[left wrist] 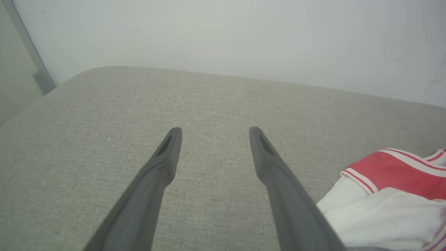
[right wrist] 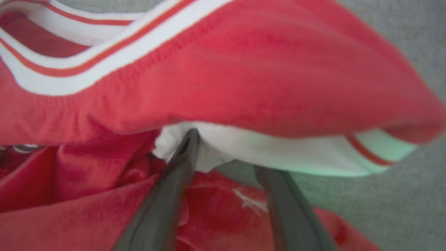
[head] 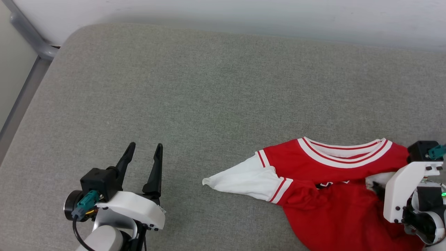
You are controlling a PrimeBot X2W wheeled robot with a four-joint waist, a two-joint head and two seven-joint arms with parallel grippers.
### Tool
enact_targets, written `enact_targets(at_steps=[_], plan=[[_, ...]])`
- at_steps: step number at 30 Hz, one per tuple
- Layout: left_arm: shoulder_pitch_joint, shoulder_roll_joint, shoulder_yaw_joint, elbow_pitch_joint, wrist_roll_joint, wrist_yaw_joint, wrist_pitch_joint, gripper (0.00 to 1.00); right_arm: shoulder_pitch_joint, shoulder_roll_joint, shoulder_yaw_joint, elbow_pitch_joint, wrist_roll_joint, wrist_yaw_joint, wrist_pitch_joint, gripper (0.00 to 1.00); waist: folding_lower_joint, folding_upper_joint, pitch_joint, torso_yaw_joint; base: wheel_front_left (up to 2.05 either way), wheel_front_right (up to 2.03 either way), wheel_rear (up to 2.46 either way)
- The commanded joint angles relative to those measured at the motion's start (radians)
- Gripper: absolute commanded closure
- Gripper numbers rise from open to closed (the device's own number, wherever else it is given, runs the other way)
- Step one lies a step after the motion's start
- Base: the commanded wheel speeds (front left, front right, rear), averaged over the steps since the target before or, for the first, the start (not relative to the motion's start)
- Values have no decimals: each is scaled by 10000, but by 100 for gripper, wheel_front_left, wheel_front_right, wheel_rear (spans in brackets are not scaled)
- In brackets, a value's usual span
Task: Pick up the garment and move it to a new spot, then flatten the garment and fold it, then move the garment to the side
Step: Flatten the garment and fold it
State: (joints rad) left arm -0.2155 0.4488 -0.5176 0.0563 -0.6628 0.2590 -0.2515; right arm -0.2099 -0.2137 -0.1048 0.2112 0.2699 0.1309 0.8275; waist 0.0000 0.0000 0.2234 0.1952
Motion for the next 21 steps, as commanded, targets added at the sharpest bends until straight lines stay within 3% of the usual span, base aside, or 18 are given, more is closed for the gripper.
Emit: enact_targets(at_steps=[1,13,21], plan=[[-99,-32,50,46,67,-16,-72,0,22,14,53,101,48,-5,-108,100,0,0,-49,-73,0,0,0],[73,18,141,50,154,-87,-107,0,-377,-953,-1785,-1216,-921,-7,-368,100,0,0,-320,-560,0,0,0],[-83,15,101,10,160,-104,-107,0,-88,-460,-2632,-109,-1167,-7,-1081,100,0,0,-87,-592,0,0,0]])
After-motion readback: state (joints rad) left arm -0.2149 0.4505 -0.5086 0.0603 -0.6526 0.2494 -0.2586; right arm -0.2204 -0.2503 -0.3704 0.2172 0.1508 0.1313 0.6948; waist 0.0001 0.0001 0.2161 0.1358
